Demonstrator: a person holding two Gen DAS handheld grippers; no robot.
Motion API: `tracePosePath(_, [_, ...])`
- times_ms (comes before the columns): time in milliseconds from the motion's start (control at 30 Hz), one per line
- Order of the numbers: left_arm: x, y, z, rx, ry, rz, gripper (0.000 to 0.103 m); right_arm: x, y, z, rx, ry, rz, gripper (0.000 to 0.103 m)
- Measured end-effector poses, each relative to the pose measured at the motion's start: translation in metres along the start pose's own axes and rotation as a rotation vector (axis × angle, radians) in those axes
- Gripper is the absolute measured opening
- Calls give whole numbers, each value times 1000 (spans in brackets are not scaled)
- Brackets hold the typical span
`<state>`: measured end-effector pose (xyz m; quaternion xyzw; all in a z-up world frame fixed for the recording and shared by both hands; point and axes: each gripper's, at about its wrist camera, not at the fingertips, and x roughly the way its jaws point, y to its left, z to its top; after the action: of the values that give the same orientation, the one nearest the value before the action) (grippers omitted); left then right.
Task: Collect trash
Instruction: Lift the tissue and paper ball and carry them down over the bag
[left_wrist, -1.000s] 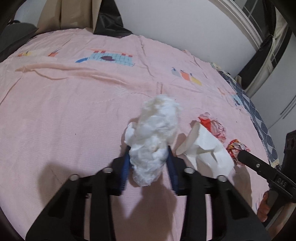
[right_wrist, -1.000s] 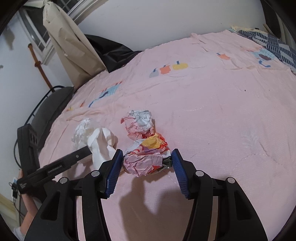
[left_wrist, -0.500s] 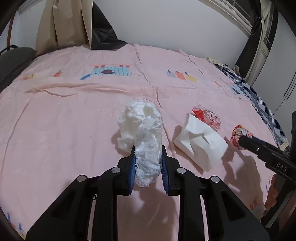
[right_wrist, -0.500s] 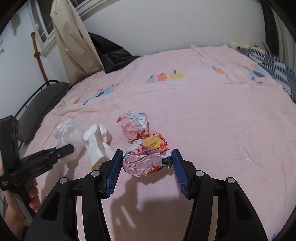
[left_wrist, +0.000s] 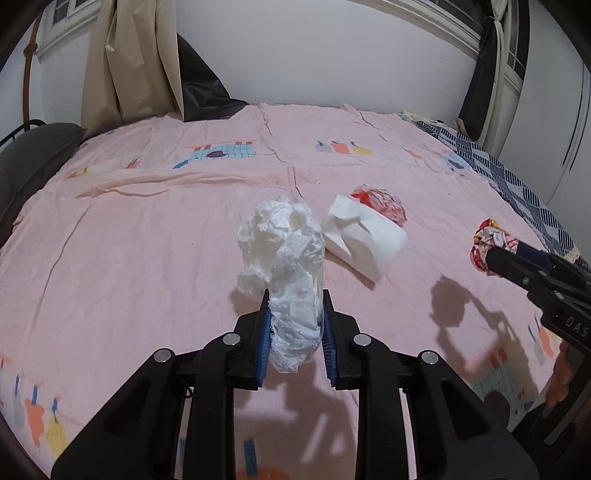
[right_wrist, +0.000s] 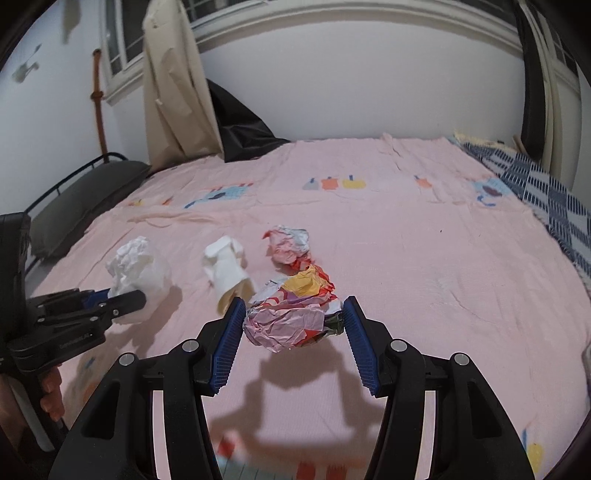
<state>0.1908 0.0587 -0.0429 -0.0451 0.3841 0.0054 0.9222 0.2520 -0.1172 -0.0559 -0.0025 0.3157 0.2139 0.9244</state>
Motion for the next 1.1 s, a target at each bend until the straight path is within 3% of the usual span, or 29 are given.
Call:
tracePosePath(667, [-88, -36, -71, 62, -49, -20, 25, -102, 37, -62, -23, -43, 76, 52])
tracePosePath(1100, [-130, -53, -127, 76, -21, 0, 25, -148, 68, -111, -80, 18, 92, 52])
